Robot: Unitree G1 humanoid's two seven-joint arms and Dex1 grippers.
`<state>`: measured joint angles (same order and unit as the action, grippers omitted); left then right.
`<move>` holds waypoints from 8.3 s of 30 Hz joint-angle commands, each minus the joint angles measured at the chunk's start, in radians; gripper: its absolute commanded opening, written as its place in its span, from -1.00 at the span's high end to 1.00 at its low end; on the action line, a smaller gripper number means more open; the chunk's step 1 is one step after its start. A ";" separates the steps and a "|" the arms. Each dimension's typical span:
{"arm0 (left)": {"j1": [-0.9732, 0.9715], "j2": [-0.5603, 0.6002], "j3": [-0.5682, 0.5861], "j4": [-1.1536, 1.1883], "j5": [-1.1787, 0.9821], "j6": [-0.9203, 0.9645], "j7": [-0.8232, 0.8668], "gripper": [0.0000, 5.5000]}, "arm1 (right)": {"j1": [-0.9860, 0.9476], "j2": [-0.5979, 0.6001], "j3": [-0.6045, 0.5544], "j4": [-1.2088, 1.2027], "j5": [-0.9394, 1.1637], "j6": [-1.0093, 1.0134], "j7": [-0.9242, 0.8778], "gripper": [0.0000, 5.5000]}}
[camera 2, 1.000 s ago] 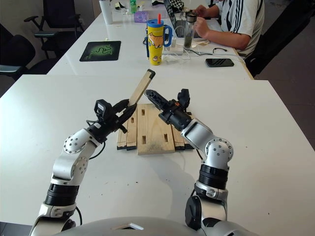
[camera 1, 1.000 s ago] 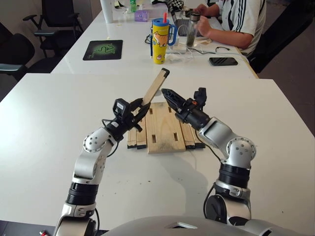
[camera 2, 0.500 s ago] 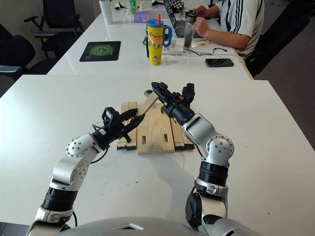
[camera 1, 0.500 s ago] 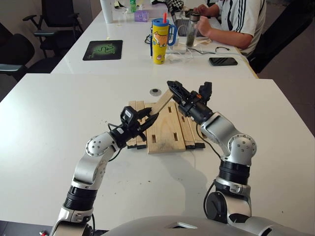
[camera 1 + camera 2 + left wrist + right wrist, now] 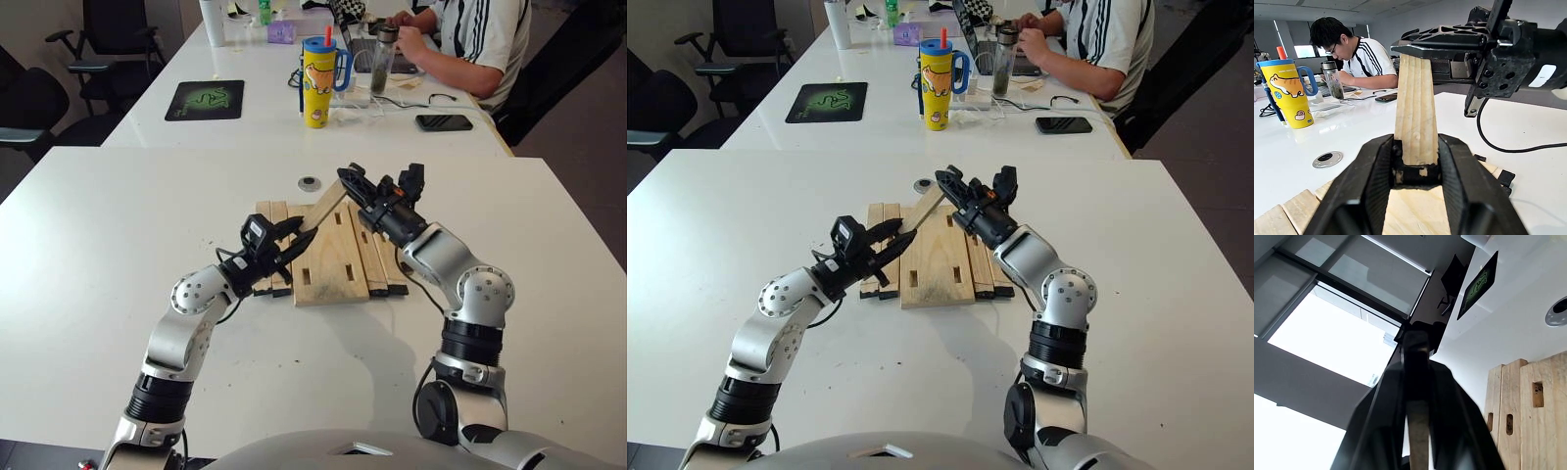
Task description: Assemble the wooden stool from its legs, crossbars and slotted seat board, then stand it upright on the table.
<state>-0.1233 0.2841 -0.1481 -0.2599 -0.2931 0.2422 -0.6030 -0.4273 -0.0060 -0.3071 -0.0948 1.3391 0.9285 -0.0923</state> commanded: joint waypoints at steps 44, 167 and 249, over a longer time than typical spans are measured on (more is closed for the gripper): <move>-0.014 -0.134 0.248 0.202 -0.010 0.018 0.368 1.00 | 0.147 -0.025 0.243 0.414 -1.114 -0.925 0.204 0.85; 0.052 -0.172 0.209 0.125 0.031 0.008 0.404 1.00 | 0.260 -0.218 0.367 0.035 -1.135 -0.077 0.249 -0.09; -0.049 -0.234 0.424 0.029 -0.955 0.375 0.468 0.62 | 0.261 -0.388 0.522 -0.082 -1.163 -0.841 0.883 -0.11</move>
<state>-0.1561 0.0499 0.2714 -0.2407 -1.2590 0.6288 -0.1511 -0.1661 -0.3791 0.2100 -0.1670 0.1674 0.0684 0.7795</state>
